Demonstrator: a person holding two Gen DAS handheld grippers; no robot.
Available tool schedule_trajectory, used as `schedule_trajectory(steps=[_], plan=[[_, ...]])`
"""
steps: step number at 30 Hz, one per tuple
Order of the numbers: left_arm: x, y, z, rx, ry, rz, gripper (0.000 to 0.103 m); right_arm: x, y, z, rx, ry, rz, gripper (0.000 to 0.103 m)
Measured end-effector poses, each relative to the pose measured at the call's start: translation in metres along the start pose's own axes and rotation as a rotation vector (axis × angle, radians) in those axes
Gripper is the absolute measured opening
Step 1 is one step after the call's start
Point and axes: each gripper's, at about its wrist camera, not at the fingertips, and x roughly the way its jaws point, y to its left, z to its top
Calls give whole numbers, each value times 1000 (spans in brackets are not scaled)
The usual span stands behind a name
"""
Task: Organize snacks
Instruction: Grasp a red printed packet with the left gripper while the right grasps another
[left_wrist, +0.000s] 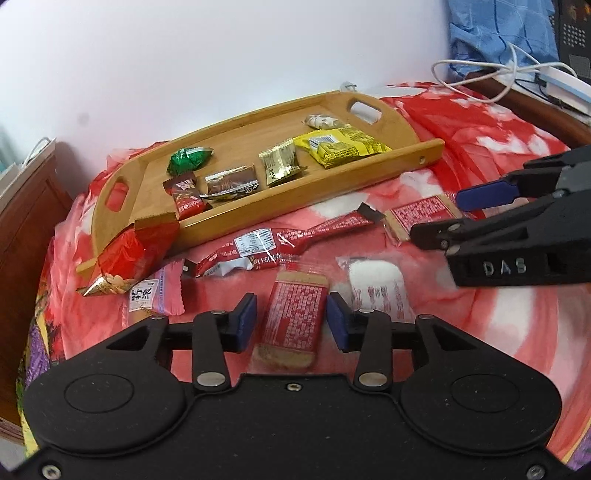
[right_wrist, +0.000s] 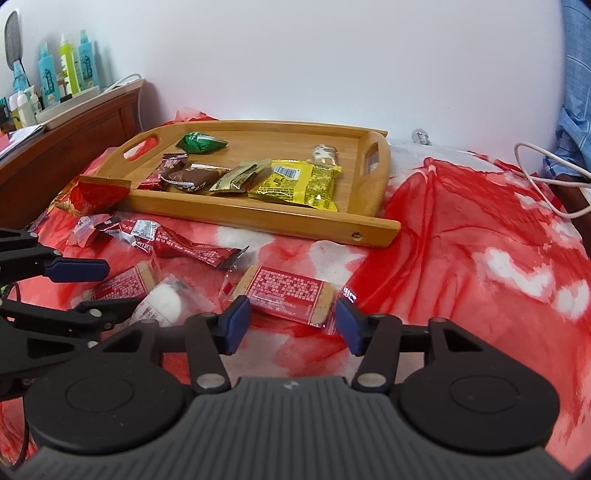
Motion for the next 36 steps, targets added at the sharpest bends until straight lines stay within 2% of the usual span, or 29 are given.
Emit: schedule_trajectory(steps=[2,6,8,10,13,15,18,24,27,30,31,36], plan=[[0,2,3,-25,9,-28,34,1,0,1,-10,-19,4,75],[-3,2,4,-30,6,-47,33,5,2,5,-91,-75,-8,90],[-7,1,4,-24,-1,-45,33,11,2,6,-161,-63,-29,90],[-11,3,5,-32,-7,-46,33,14,-5,6,-170,-52,-6,90],[-15,7,6,-48,-19,-40,33,13,-20,7,-130,-15,58,86],[-17,10,8,-61,-23,-33,33,11,-24,5,-129,2,95,80],[-20,12,10,-77,-30,-30,33,7,-18,0,-178,7,108,70],[-23,16,14,-108,-48,-20,33,-3,-6,-4,-193,27,174,56],[-24,19,14,-113,-54,-9,33,-12,1,-6,-212,32,217,57],[-24,22,15,-120,-56,-4,33,-18,7,-7,-239,-1,191,57],[-23,22,14,-123,-57,-2,33,-19,7,-6,-232,-10,185,67],[-24,26,15,-136,-59,1,33,-21,-3,2,-183,-12,200,68]])
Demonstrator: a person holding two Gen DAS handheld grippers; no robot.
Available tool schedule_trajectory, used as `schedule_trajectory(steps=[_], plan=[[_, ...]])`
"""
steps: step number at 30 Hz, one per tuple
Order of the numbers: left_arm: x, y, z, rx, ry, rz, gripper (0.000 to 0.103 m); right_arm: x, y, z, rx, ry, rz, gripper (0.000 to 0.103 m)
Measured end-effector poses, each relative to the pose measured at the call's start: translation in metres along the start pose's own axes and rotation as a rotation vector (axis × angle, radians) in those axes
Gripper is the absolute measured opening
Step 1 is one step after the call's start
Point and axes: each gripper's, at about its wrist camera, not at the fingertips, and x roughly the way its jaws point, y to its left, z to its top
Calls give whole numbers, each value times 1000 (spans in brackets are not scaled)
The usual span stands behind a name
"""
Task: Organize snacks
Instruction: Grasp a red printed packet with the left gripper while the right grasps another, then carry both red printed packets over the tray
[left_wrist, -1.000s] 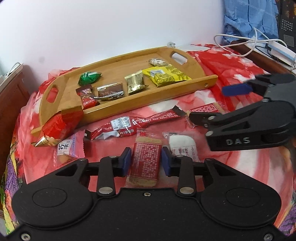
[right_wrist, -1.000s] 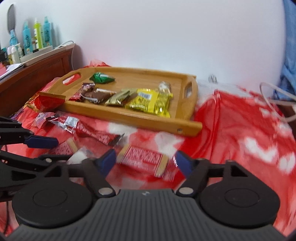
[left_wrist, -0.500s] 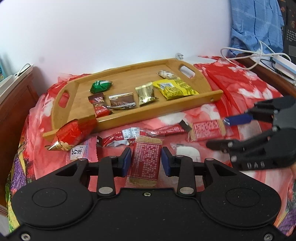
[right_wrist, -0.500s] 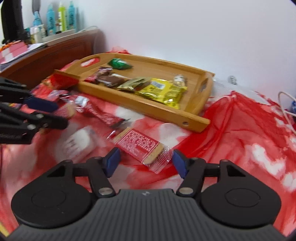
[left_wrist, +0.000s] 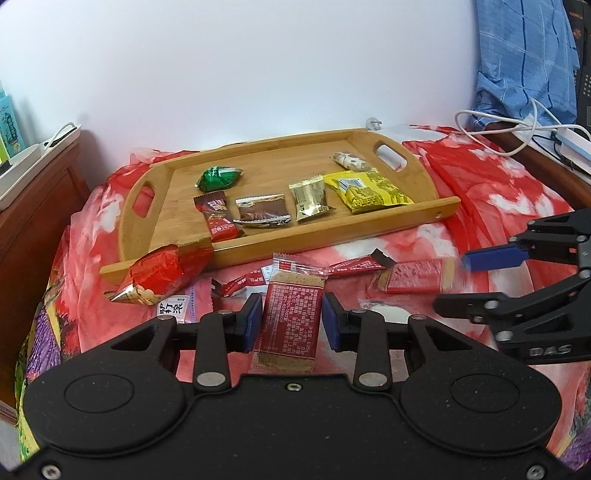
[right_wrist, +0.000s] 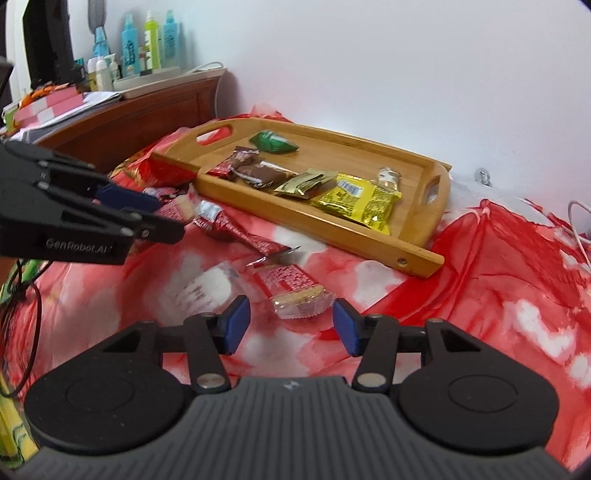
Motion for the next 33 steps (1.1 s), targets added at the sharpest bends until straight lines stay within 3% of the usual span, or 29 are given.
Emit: schedule_trajectory(steps=[4,7,10,17,18,20,21,27,33], plan=[[0,2,0,-4,-6,3,33,-14,-8,-1,33,-16,86,73],[2,2,1,-9,-4,7,33,-11,-4,1,3,-38,34,77],[4,2,1,-18,-1,8,33,8,-2,4,-15,-3,-54,77],[5,2,0,-25,-3,12,33,31,8,2,-15,38,-55,67],[5,2,0,-25,-3,13,33,31,10,2,-11,34,-57,64],[3,2,1,-28,-6,12,33,31,11,2,13,23,-81,41],[2,2,1,-32,-8,10,33,32,11,3,24,20,-93,38],[-5,7,6,-61,-25,7,33,23,14,3,63,-3,-114,38],[-15,13,15,-94,-46,-3,33,-7,13,6,124,-113,-109,38]])
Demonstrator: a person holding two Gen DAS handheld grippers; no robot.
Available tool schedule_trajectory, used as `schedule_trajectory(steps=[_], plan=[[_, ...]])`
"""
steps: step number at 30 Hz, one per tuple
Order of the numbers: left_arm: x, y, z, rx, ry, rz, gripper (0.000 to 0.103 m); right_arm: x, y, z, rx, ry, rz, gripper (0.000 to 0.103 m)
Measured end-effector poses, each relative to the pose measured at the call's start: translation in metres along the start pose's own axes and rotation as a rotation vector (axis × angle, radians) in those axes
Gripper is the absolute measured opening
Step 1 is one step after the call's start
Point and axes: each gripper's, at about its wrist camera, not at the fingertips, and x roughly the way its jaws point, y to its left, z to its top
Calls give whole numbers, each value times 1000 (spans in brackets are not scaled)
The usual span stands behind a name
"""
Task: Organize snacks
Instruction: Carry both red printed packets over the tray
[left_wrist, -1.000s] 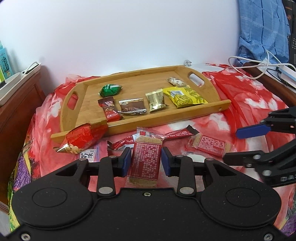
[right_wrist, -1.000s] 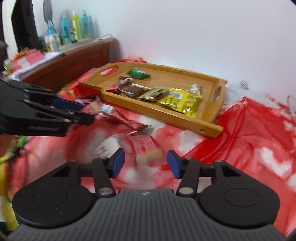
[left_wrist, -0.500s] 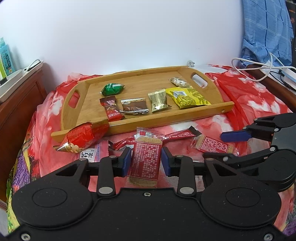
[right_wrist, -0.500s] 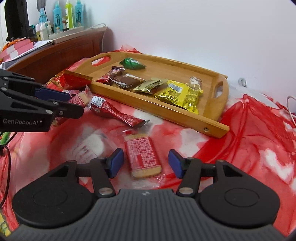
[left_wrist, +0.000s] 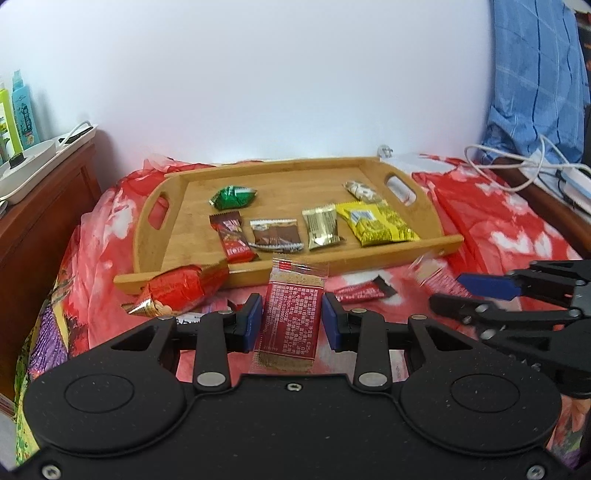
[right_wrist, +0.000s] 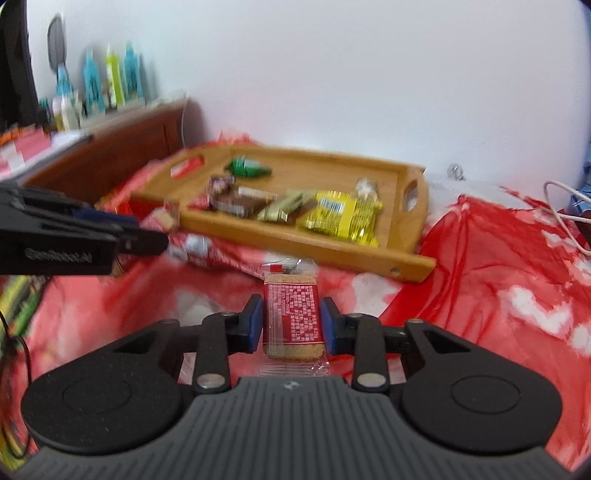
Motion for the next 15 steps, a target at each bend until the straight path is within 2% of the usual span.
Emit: schedule_trajectory(steps=[7,15], plan=[[-3,9,24,-50,-18,-15,33,-12,-21,21,130,-104,-19,38],[16,31,71,-120,-39,8,33,12,-63,56,313,-93,-26,38]])
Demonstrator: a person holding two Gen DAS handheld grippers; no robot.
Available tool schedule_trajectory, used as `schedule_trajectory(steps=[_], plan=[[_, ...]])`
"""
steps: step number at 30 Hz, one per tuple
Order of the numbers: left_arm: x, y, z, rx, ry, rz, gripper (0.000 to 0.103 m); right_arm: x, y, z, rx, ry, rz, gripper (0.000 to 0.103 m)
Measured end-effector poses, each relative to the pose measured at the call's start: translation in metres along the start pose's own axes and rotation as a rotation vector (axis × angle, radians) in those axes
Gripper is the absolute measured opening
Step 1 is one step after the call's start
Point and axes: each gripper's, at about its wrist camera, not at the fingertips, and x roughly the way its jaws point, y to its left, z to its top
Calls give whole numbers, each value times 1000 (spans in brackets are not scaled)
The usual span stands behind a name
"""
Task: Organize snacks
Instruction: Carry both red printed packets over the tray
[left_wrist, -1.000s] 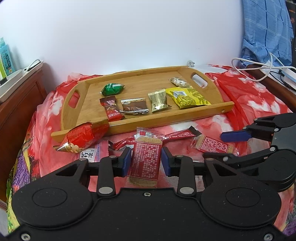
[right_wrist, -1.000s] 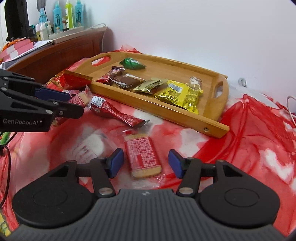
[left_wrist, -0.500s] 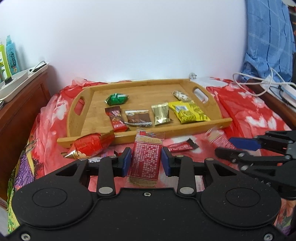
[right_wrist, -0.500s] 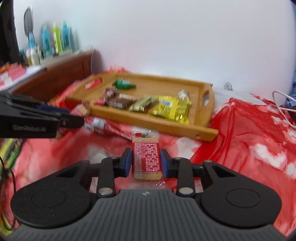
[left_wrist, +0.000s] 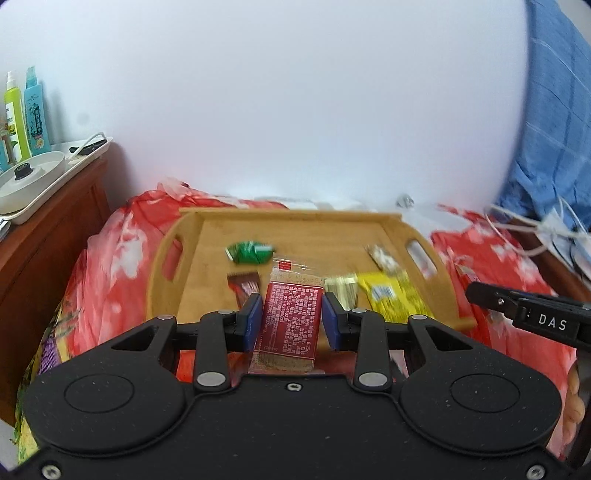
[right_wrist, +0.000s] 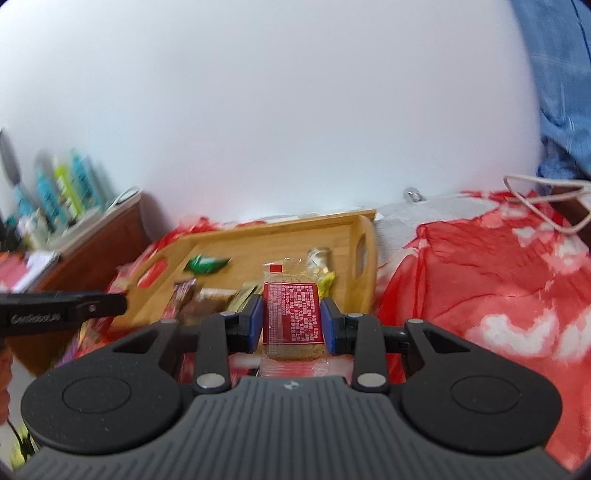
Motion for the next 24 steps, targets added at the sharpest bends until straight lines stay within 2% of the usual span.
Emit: schedule_trajectory(steps=[4,11,16,24], plan=[[23,1,22,-7,-16,-13,33,23,-10,21,74,27,20,38],[78,-12,43,-20,1,-13,33,76,-8,47,58,96,-14,38],[117,-20,45,-8,27,2,33,109,-17,56,62,121,-71,38],[164,-29,42,15,51,27,33,148,-20,53,18,160,-122,38]])
